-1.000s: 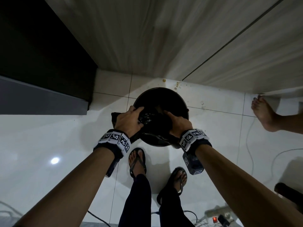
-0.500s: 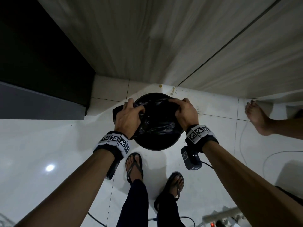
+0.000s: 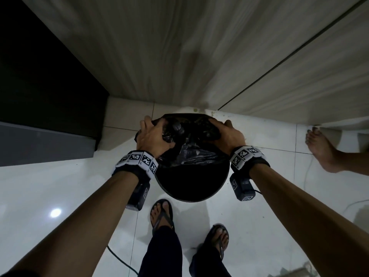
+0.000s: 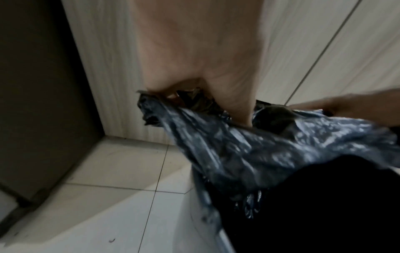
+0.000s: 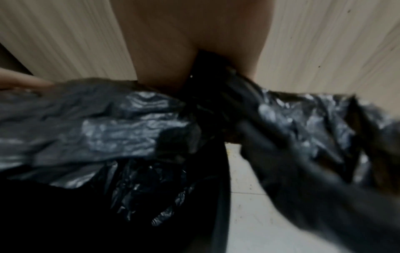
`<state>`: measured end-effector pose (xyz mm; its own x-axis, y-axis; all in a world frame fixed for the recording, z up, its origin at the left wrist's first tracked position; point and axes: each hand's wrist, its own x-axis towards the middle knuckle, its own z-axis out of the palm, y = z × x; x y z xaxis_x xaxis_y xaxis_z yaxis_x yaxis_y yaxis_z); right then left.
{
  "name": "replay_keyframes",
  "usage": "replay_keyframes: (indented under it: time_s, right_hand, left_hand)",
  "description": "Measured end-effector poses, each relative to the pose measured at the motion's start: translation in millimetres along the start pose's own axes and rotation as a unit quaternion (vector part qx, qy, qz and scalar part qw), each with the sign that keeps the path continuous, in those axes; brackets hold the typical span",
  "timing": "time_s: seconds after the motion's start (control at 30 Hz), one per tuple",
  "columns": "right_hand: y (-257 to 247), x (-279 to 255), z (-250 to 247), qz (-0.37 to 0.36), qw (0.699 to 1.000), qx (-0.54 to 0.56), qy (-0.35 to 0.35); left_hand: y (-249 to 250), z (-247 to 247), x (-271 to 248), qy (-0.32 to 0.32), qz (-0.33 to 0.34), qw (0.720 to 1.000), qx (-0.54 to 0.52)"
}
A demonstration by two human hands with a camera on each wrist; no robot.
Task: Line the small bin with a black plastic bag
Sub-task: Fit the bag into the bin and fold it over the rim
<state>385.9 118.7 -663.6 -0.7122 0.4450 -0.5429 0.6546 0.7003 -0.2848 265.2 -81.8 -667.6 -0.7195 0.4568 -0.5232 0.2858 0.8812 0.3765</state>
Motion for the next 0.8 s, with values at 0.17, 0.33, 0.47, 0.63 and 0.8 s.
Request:
replay_keyframes:
  time_s: [0.17,0.33,0.47,0.63,0.8]
  right_hand:
    - [19.3,2.4,19.5,0.037,0.998,0.016,-0.052]
    - [3.4,-5.1,-18.3,0.057,0.989,0.137,-0.027]
    - [-22.1,0.3,-47.2,0.011,0.990,0.133,0.052]
    - [-52.8,10.6,-31.6,-0.026,0.981,0.159,0.105]
    - [-44.4,14.2,13.8,-0.048,0.988,0.128,0.074]
  left_hand:
    - [-28.4,16.3,0.3,-0.100,-0.022,0.994,-0.047]
    - [-15.7,-7.6,-10.1,0.001,0.005,0.989,-0.148]
    - [11.4,-30.3,-7.3,0.143,0.067,0.982,-0.106]
    - [46.3,-29.5,9.9,0.169,0.087,0.974,-0.124]
    - [42.2,16.1,23.0,0.039,0.054,0.987,-0.148]
